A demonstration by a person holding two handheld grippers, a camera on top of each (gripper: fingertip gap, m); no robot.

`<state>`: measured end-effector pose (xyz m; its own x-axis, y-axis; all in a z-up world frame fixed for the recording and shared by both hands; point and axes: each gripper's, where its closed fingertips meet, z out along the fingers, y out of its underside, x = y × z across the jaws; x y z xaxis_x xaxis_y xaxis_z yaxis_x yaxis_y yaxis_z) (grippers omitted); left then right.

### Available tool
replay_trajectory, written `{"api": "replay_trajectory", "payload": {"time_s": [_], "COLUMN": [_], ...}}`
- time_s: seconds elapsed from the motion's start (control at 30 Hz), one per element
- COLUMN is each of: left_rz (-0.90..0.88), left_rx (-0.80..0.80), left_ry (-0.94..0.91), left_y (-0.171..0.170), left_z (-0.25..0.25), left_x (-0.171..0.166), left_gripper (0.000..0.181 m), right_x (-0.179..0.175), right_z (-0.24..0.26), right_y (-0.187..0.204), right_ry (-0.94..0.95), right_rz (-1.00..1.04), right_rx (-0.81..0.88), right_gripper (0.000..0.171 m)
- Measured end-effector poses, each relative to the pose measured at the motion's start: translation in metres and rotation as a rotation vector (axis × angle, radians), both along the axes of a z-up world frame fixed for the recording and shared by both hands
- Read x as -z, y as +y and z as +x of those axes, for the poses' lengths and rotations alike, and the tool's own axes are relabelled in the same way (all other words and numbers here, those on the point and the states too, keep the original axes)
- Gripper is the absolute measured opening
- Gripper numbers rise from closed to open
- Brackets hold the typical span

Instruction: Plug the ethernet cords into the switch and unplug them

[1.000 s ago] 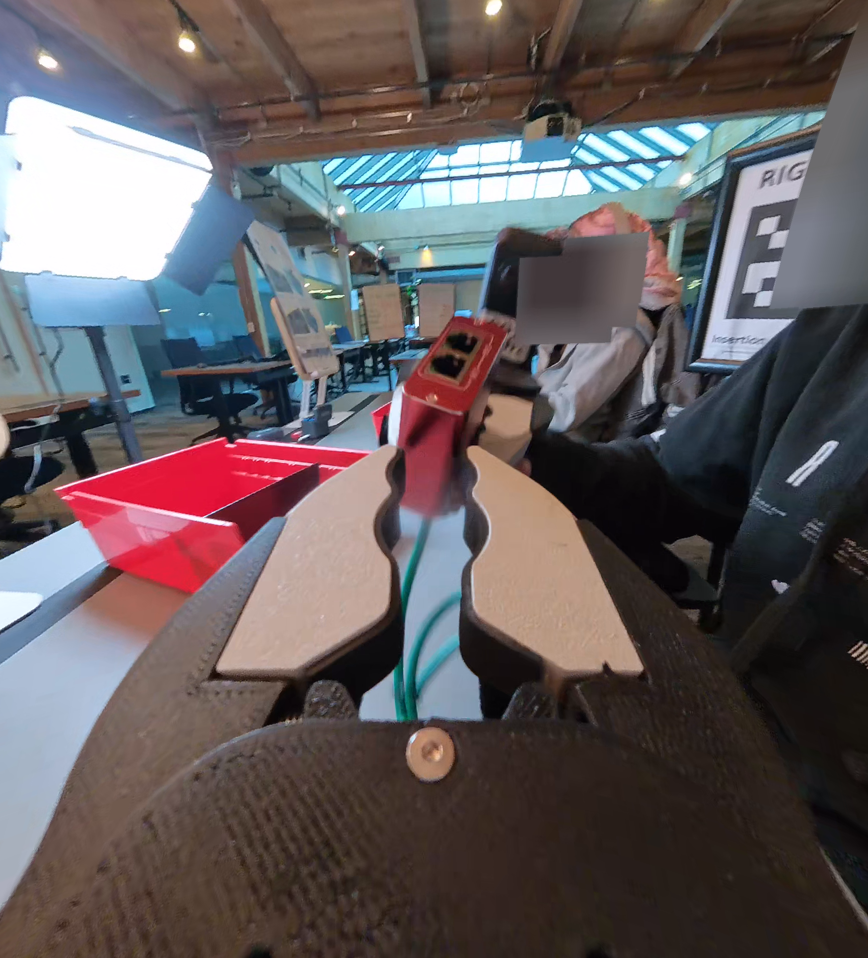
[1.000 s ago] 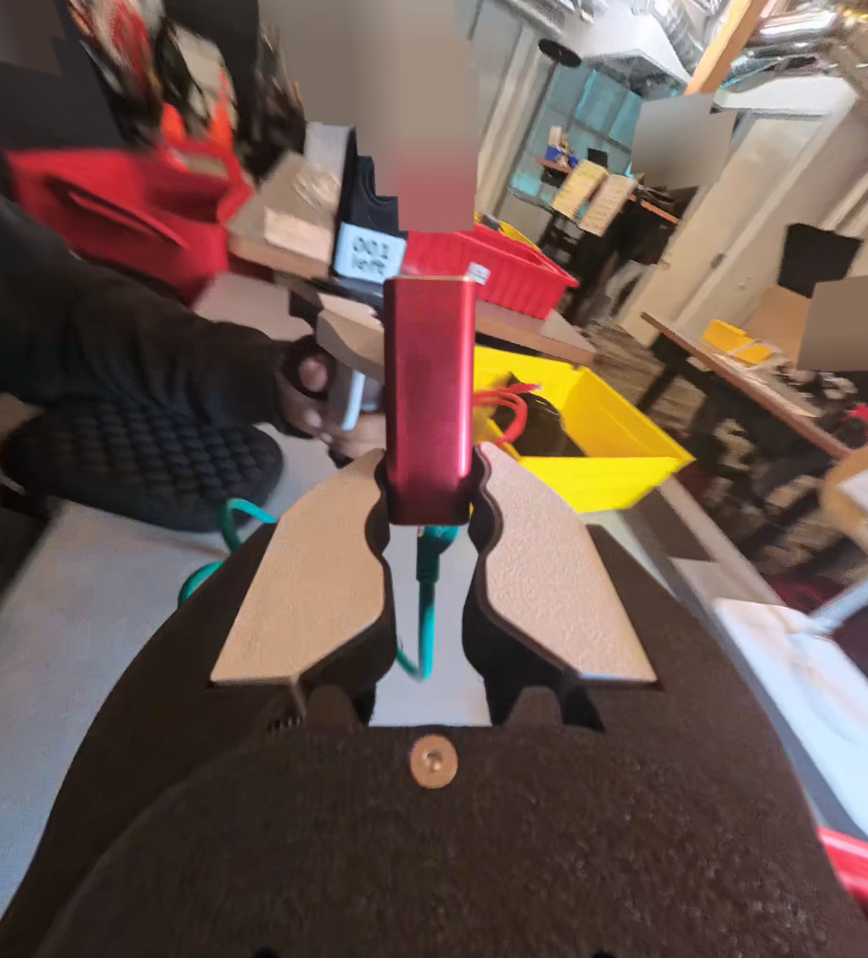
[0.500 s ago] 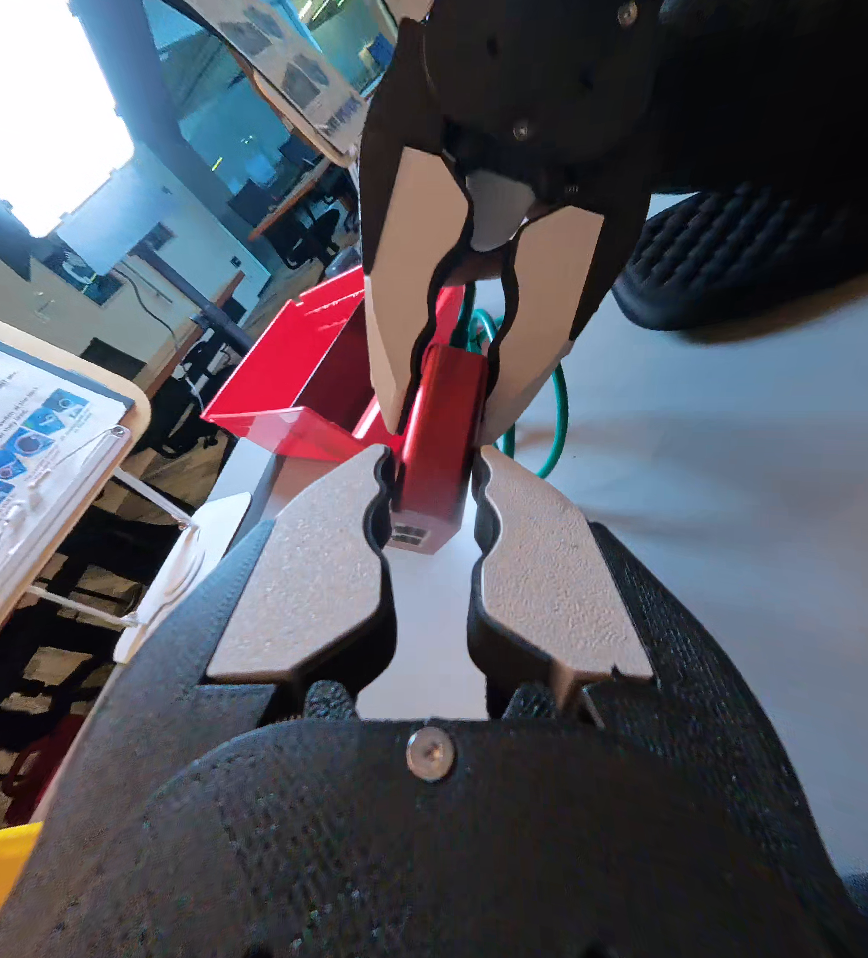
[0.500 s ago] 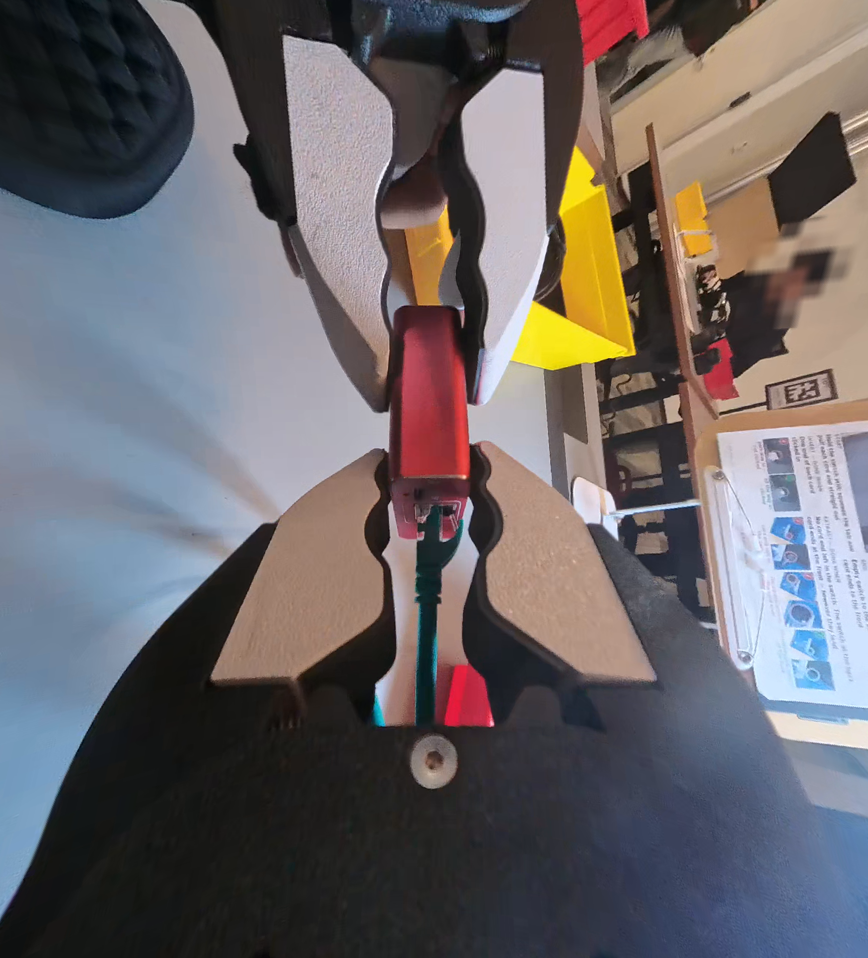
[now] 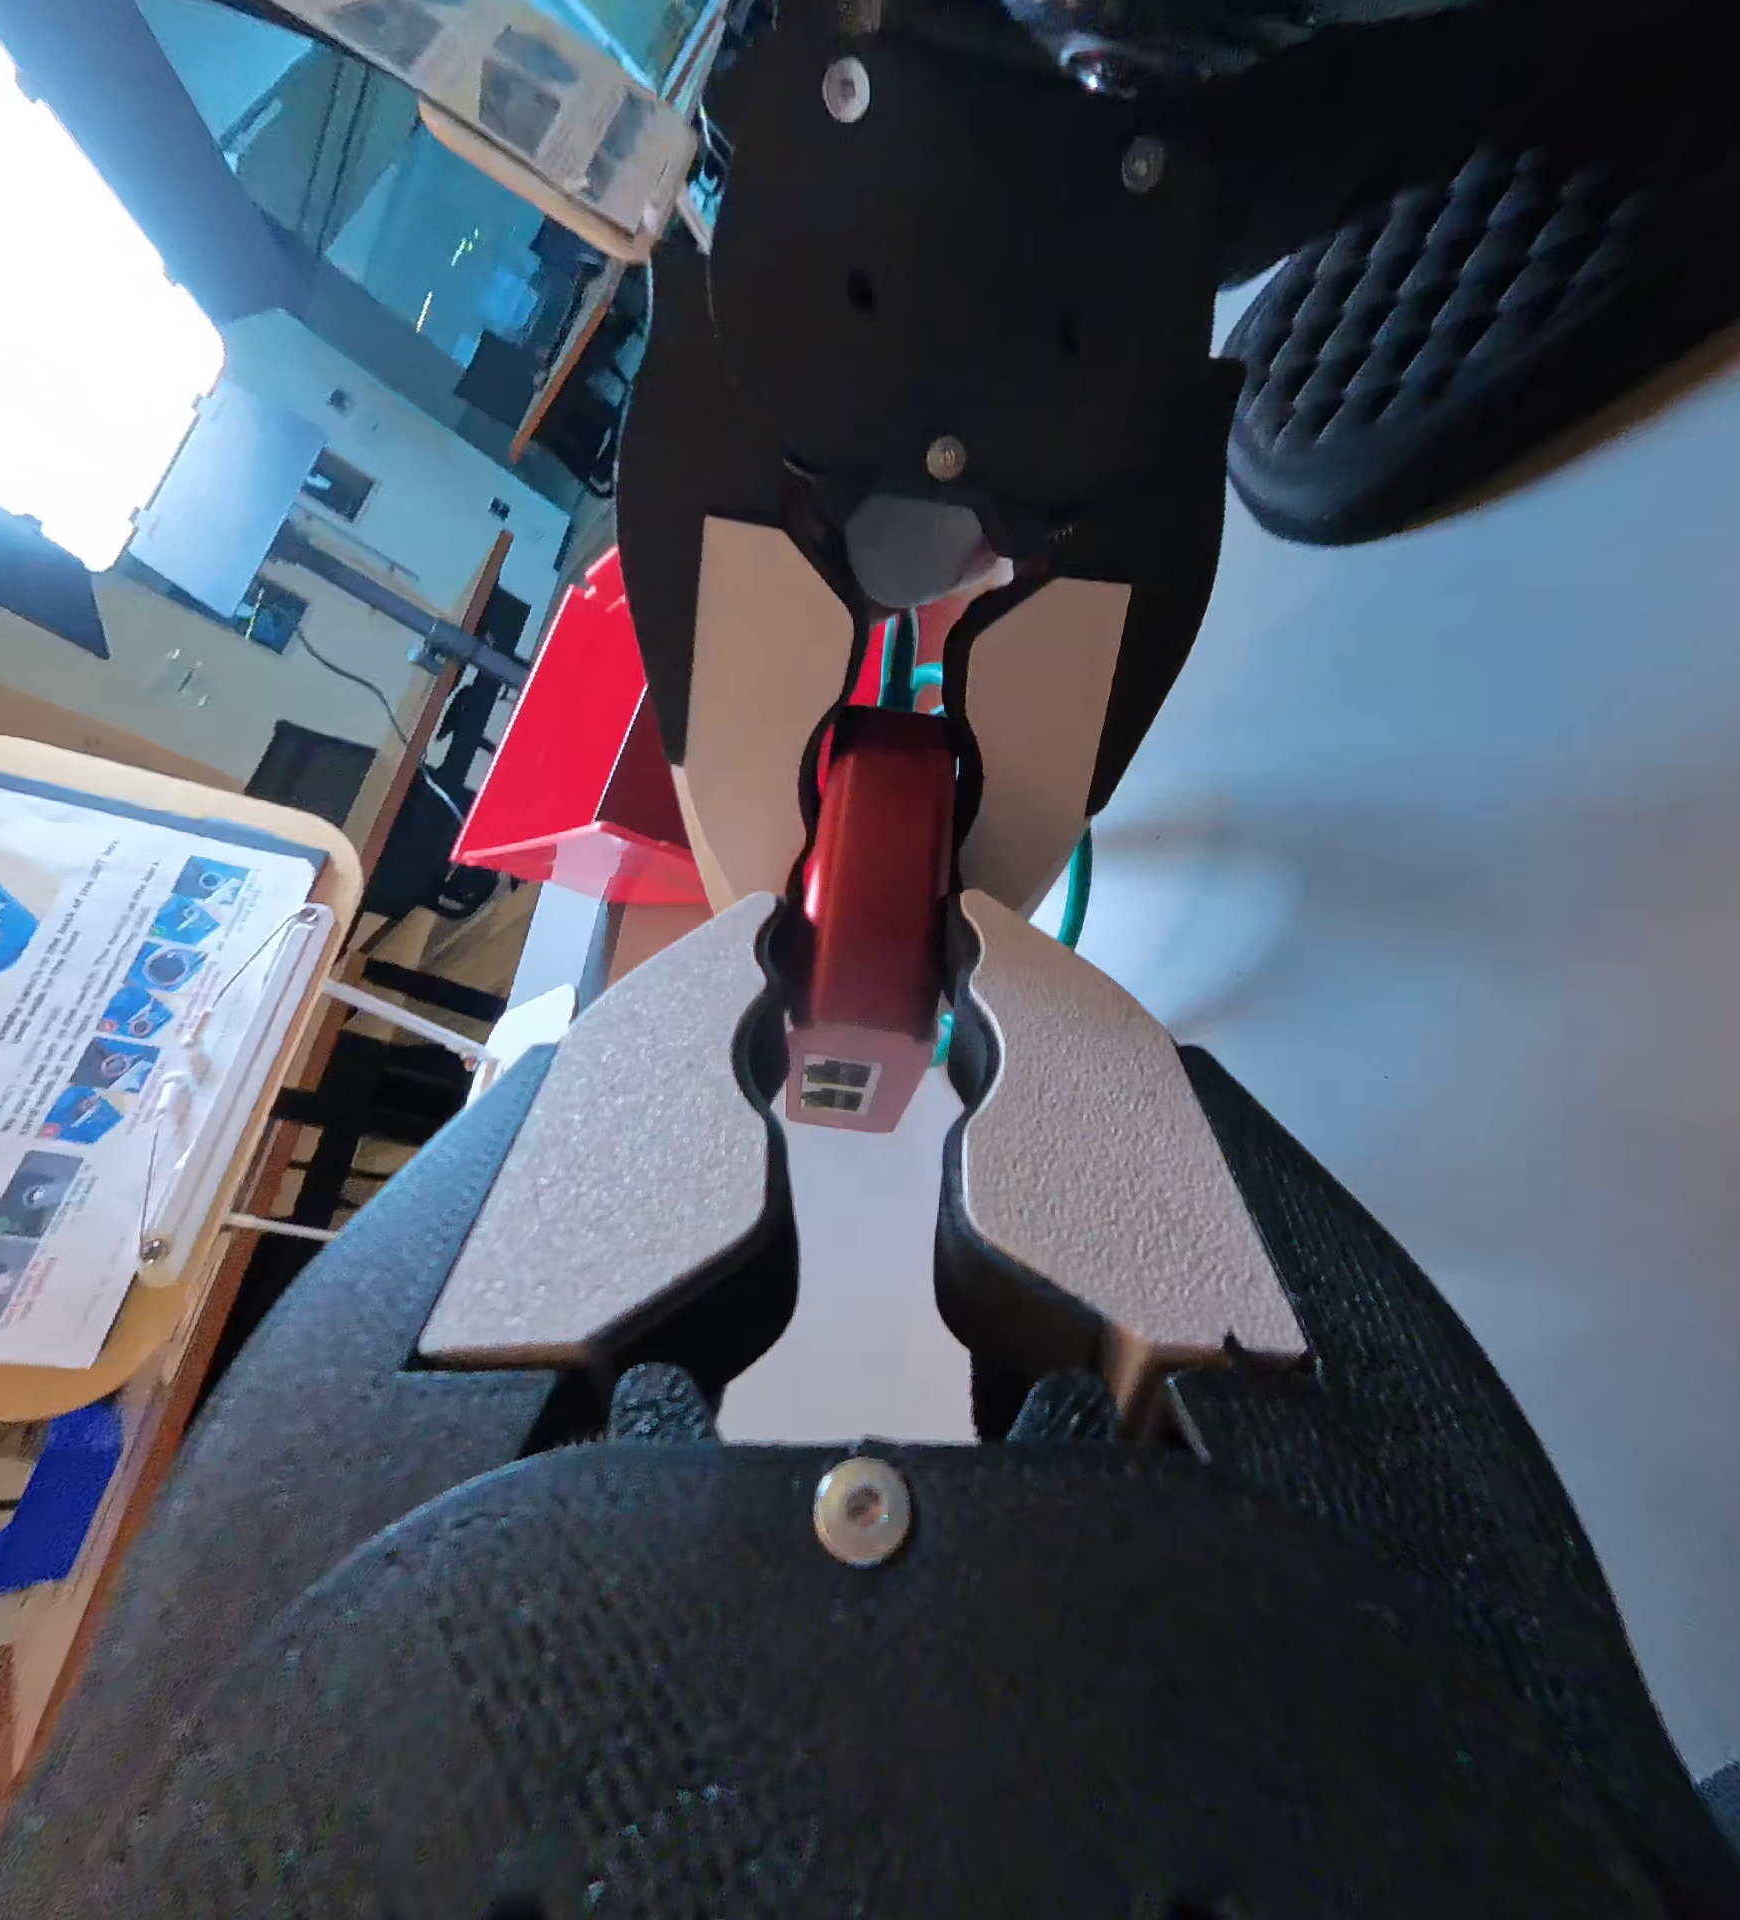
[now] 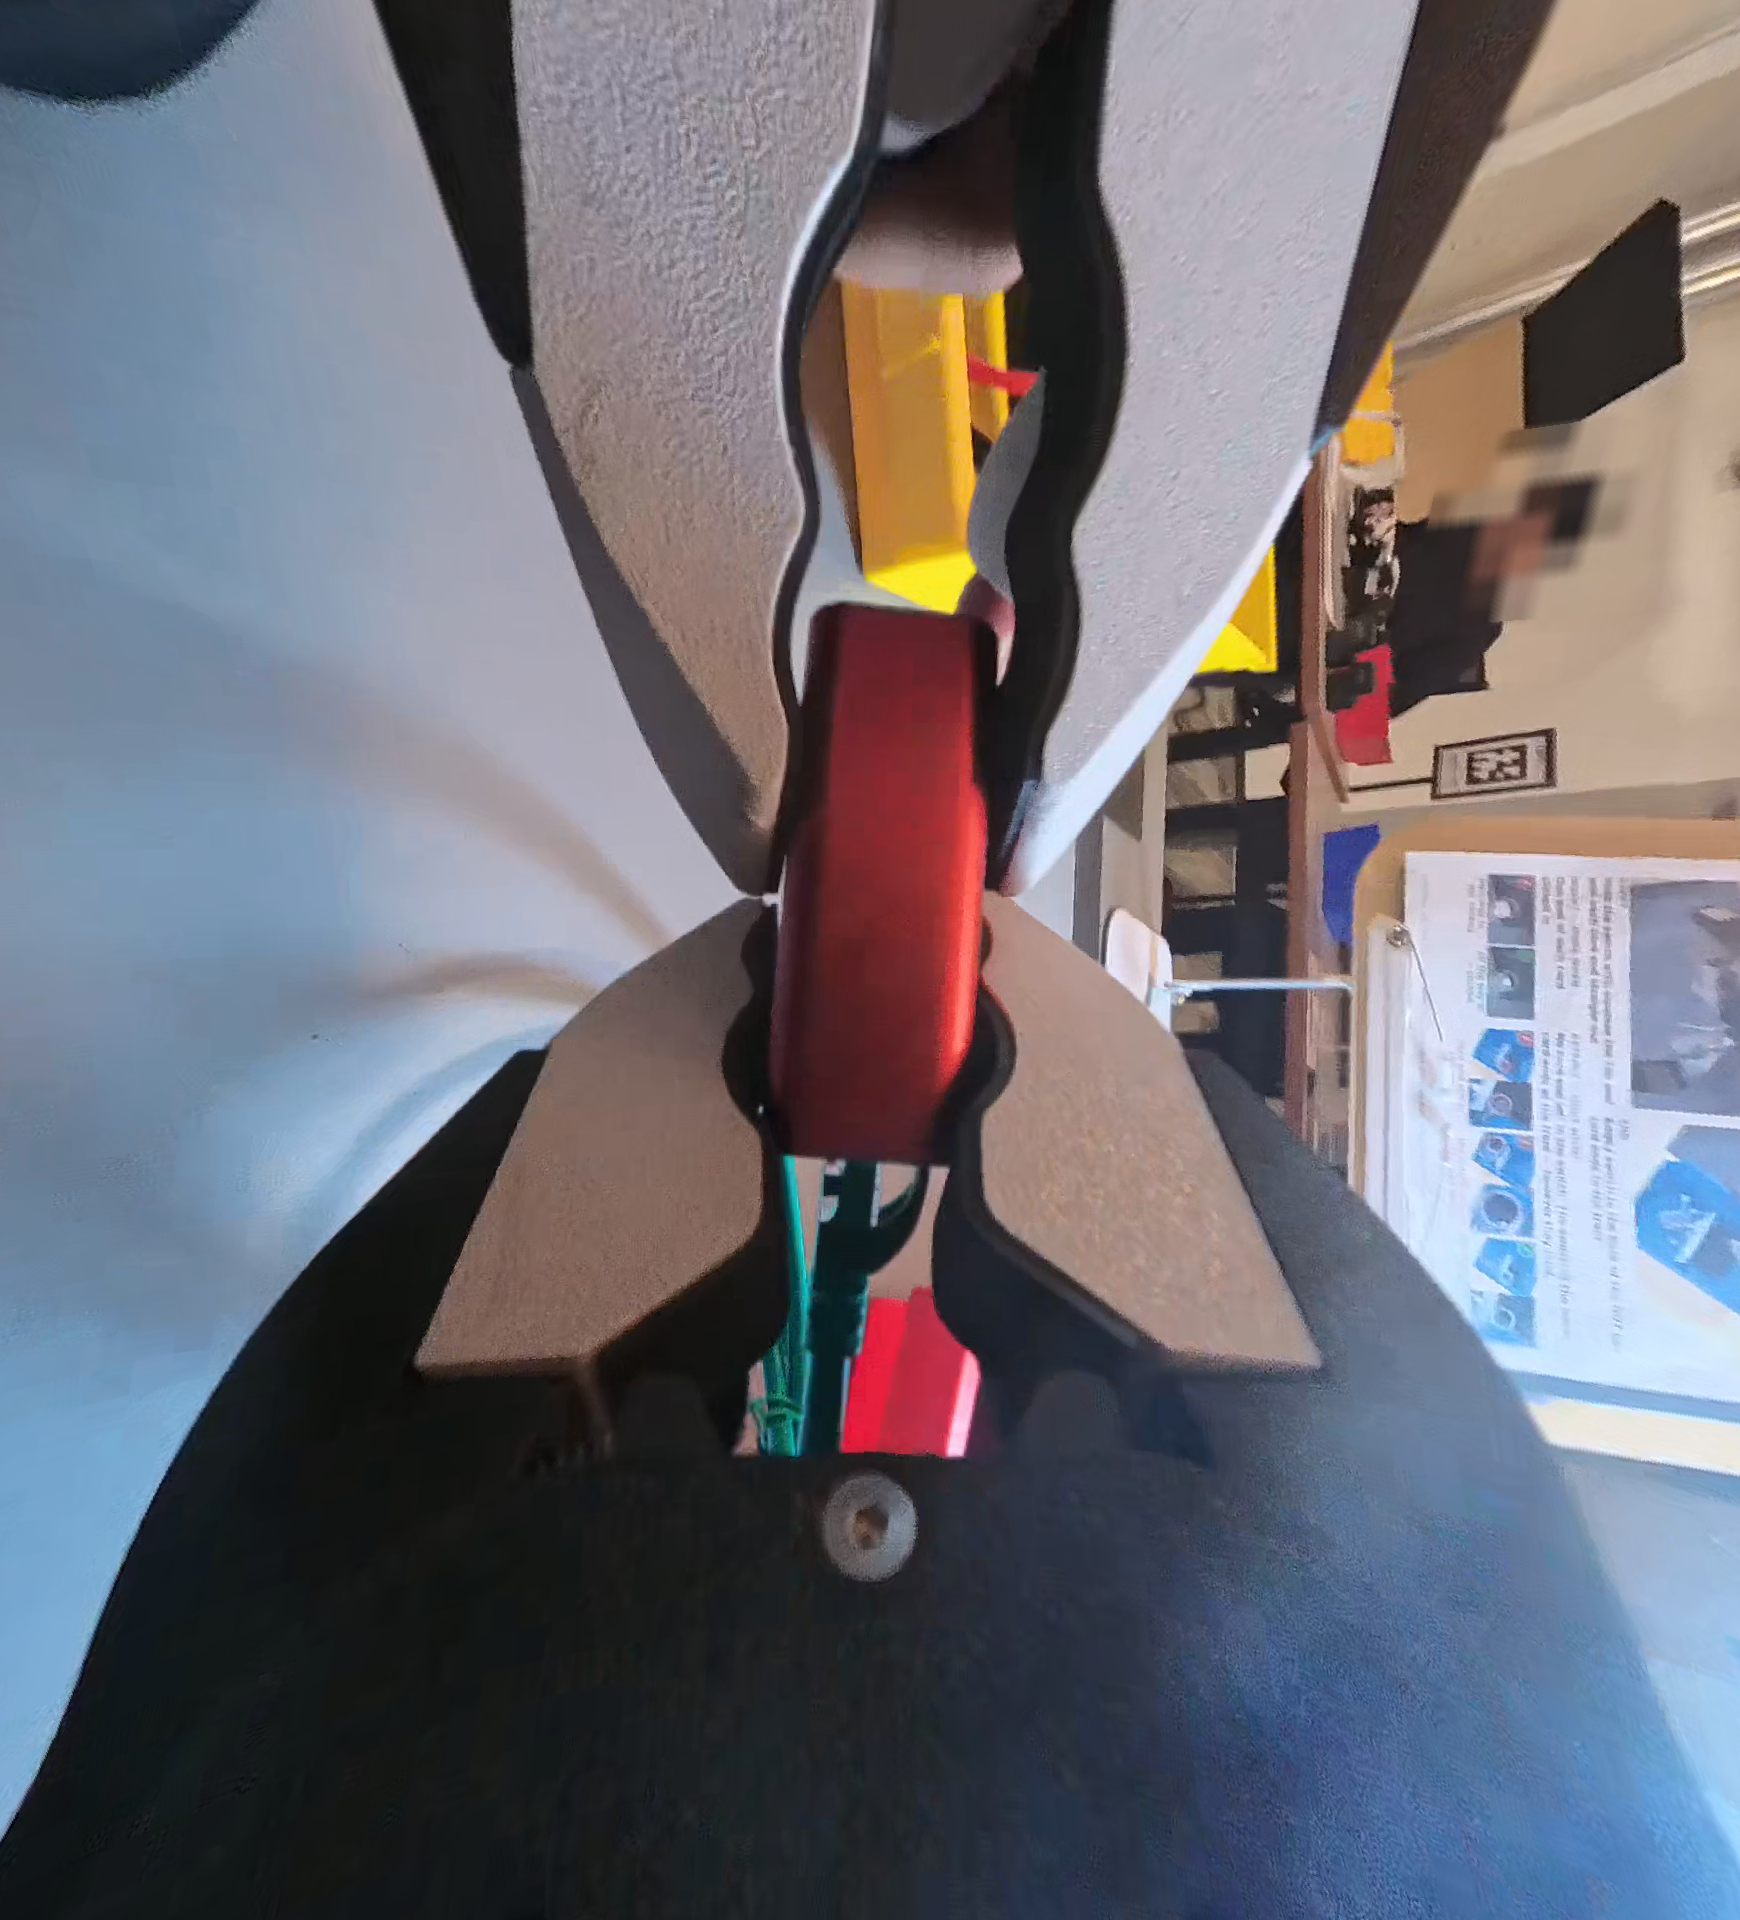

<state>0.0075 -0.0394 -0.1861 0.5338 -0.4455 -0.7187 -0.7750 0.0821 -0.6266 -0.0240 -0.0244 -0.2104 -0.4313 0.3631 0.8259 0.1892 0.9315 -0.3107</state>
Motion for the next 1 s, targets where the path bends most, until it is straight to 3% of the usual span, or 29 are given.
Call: {"api": "replay_trajectory", "payload": {"time_s": [0.1,0.23,0.33,0.43,0.57,0.67,0.77,0.93,1.0], "left_rz": [-0.015,-0.063,0.015,-0.035,-0.233,-0.474,-0.605,-0.629,-0.575], "left_rx": [-0.01,-0.012,-0.228,-0.489,-0.756,-0.891,-0.88,-0.894,-0.908], "left_ry": [-0.06,-0.334,-0.434,-0.442,-0.211,0.022,0.086,0.324,0.399], "left_y": [0.002,0.0,-0.003,-0.019,-0.041,-0.058,-0.058,-0.043,-0.037], "left_z": [-0.002,-0.02,-0.086,-0.167,-0.264,-0.317,-0.327,-0.344,-0.353], "left_x": [0.0,-0.022,-0.054,-0.064,-0.039,-0.002,0.026,0.052,0.049], "left_gripper": [0.027,0.034,0.032,0.035,0.036,0.037,0.036,0.033,0.011], "right_x": [-0.002,-0.006,-0.026,-0.04,-0.037,-0.025,-0.021,-0.023,-0.023], "right_z": [-0.003,-0.005,-0.004,0.0,0.007,0.01,0.011,0.01,0.011], "right_y": [0.004,0.024,0.041,0.053,0.057,0.057,0.058,0.06,0.061], "right_ry": [0.034,0.103,0.205,0.26,0.265,0.246,0.24,0.247,0.252], "right_rz": [0.022,0.024,-0.013,-0.057,-0.084,-0.08,-0.089,-0.115,-0.118], "right_rx": [0.009,0.035,0.049,0.067,0.071,0.075,0.077,0.082,0.085], "right_gripper": [0.03,0.03,0.029,0.029,0.03,0.03,0.03,0.03,0.03]}}
